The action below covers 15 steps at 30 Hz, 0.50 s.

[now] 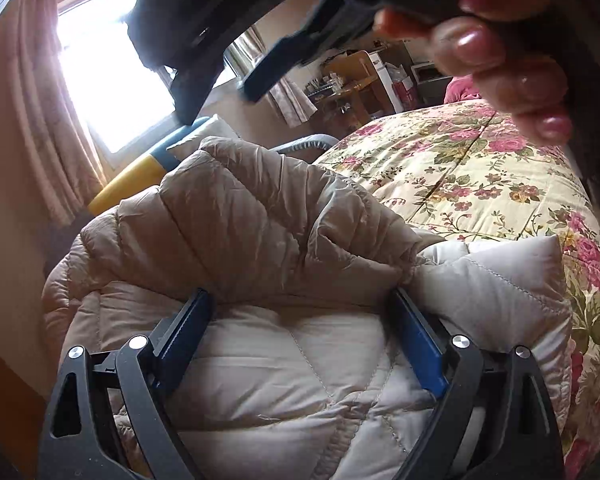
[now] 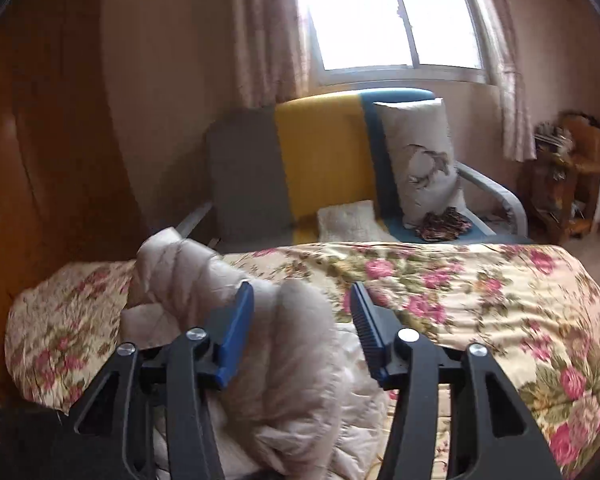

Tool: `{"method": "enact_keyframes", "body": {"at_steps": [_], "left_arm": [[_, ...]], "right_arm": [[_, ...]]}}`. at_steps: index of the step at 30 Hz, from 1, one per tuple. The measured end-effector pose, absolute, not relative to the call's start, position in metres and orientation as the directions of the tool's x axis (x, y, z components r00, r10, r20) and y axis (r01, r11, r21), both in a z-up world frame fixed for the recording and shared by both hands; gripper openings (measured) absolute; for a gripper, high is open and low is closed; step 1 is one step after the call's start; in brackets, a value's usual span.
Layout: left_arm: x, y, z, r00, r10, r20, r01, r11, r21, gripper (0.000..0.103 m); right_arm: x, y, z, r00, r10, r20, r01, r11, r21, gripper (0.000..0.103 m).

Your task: Fold large clothes

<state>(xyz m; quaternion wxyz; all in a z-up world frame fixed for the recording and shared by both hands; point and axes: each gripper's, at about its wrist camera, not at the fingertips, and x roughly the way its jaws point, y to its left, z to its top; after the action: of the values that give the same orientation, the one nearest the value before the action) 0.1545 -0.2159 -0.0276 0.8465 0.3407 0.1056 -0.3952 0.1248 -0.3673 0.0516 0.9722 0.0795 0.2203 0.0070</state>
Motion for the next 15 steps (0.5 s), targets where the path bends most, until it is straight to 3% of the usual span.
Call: {"method": "enact_keyframes", "body": {"at_steps": [1, 4, 8, 12, 15], "left_arm": [[0.153, -0.215, -0.027, 0.669, -0.599, -0.441, 0.737, 0.458, 0.497, 0.089], [0.145, -0.213, -0.027, 0.682, -0.600, -0.418, 0.723, 0.472, 0.504, 0.092], [0.137, -0.198, -0.017, 0.698, -0.610, -0.375, 0.704, 0.492, 0.512, 0.097], [0.142, -0.171, 0.016, 0.678, -0.644, -0.354, 0.733, 0.558, 0.388, 0.097], [0.178, -0.167, 0.044, 0.714, -0.600, -0.360, 0.698, 0.642, 0.316, 0.098]], "right_arm": [[0.136, -0.357, 0.047, 0.891, 0.064, -0.450, -0.003, 0.991, 0.134, 0.030], [0.169, -0.352, 0.018, 0.852, 0.058, -0.521, 0.009, 0.992, 0.126, 0.029], [0.184, -0.378, -0.027, 0.811, 0.021, -0.584, 0.131, 0.967, 0.217, 0.023], [0.178, -0.379, -0.054, 0.803, -0.196, -0.562, 0.275, 0.960, 0.058, 0.023], [0.176, -0.402, -0.069, 0.789, -0.197, -0.581, 0.336, 0.931, 0.141, 0.025]]}}
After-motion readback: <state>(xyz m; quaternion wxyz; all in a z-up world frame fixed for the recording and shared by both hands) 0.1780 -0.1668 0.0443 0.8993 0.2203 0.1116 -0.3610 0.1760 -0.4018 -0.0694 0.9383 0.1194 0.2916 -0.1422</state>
